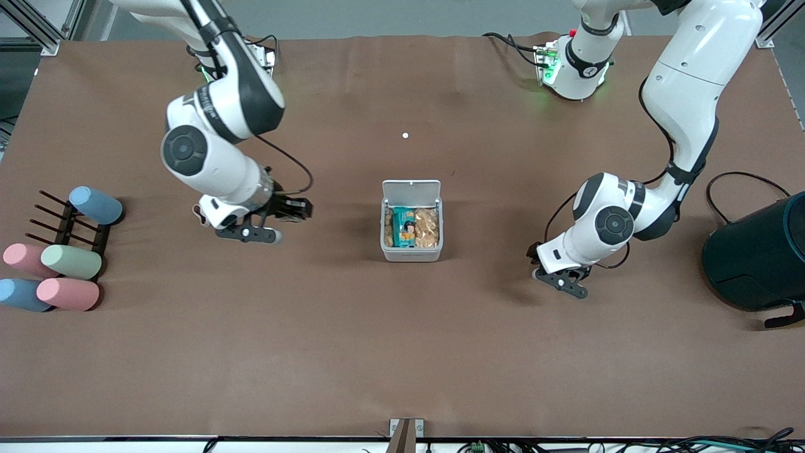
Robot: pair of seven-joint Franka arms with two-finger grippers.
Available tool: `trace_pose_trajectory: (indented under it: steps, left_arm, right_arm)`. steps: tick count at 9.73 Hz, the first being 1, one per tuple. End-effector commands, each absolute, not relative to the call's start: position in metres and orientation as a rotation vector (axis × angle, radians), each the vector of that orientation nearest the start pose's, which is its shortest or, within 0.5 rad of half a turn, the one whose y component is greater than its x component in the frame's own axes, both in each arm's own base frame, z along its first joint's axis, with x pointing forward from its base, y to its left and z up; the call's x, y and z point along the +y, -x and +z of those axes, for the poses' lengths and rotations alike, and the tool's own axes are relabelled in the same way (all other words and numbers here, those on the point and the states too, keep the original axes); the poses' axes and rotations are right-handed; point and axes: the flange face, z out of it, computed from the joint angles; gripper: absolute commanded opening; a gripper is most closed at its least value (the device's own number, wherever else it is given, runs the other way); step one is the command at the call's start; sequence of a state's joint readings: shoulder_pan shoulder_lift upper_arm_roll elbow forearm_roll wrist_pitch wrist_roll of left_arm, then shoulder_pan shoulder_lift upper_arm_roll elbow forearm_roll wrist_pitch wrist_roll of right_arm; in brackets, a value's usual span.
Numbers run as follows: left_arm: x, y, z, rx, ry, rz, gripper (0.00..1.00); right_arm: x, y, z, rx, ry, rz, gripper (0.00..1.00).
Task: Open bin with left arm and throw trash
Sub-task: 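Carry the packet over the bin while the left gripper reaches the tape, then drop the packet into the bin while the left gripper grasps the tape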
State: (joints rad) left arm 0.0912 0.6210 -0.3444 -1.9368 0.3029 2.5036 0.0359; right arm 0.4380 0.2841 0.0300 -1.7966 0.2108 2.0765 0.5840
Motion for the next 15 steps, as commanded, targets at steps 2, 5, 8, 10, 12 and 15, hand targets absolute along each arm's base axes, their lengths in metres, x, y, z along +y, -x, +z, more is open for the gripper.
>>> trace_pose_trajectory:
  steps: [2,5,8,10,12,15]
  left_arm:
    - [-0.142,-0.591,0.186,0.747,3.045,-0.014,0.48]
    - [-0.148,-0.592,0.191,0.748,3.048,-0.028,0.05]
    - [-0.182,-0.613,0.238,0.672,3.077,-0.087,0.00]
    - [-0.226,-0.616,0.270,0.549,3.129,-0.099,0.00]
    - [-0.261,-0.610,0.291,0.452,3.177,-0.120,0.00]
    - [-0.308,-0.592,0.312,0.346,3.248,-0.141,0.00]
  right_arm:
    - [0.411,-0.592,0.352,0.506,2.913,0.140,0.04]
    - [0.463,-0.581,0.347,0.468,2.867,0.015,0.06]
    - [0.497,-0.552,0.325,0.396,2.901,0.018,0.10]
    - [0.494,-0.552,0.314,0.408,2.920,0.043,0.18]
    - [0.472,-0.569,0.317,0.464,2.910,0.046,0.41]
    - [0.481,-0.556,0.312,0.435,2.941,0.083,1.00]
